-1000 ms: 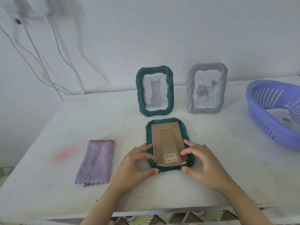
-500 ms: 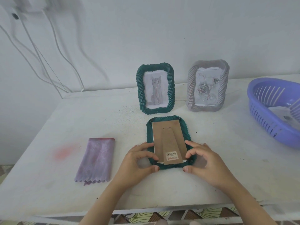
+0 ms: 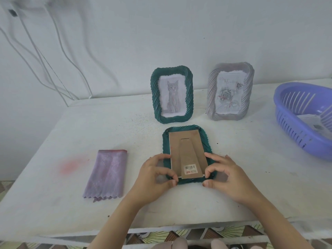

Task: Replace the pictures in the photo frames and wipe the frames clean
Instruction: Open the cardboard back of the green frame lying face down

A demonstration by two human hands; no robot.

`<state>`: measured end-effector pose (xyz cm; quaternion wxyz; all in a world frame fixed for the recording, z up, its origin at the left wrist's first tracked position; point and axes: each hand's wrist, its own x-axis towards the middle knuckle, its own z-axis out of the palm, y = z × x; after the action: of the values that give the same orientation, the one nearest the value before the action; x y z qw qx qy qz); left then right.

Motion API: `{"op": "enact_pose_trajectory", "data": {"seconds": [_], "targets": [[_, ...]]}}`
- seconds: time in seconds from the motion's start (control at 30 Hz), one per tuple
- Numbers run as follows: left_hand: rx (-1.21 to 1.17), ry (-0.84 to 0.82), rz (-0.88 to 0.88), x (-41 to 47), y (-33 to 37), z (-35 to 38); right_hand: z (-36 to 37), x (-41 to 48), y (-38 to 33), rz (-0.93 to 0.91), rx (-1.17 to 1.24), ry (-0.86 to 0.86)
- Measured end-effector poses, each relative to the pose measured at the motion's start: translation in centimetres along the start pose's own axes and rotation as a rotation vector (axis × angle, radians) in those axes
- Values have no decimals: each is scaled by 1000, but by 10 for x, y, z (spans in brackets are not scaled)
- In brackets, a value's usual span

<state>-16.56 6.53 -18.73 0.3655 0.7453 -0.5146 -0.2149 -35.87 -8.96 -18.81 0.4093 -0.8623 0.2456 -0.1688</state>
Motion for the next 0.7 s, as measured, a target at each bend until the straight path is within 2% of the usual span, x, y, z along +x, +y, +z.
{"op": "enact_pose_trajectory", "data": {"seconds": [0.27,0.43,0.5,0.57,0.7], "targets": [[-39,32,19,1,-5,2,-2,-1,-13,25,43,-4],[80,298,28,6,13,7,-5,10,-22,52,1,172],[168,273,-3,11,19,10,-5,17,-23,77,-34,165],[220,175,-62,14,21,12,-1,23,-23,90,-117,168],[217,77,-80,20,19,15,6,26,-22,122,-164,199]]}}
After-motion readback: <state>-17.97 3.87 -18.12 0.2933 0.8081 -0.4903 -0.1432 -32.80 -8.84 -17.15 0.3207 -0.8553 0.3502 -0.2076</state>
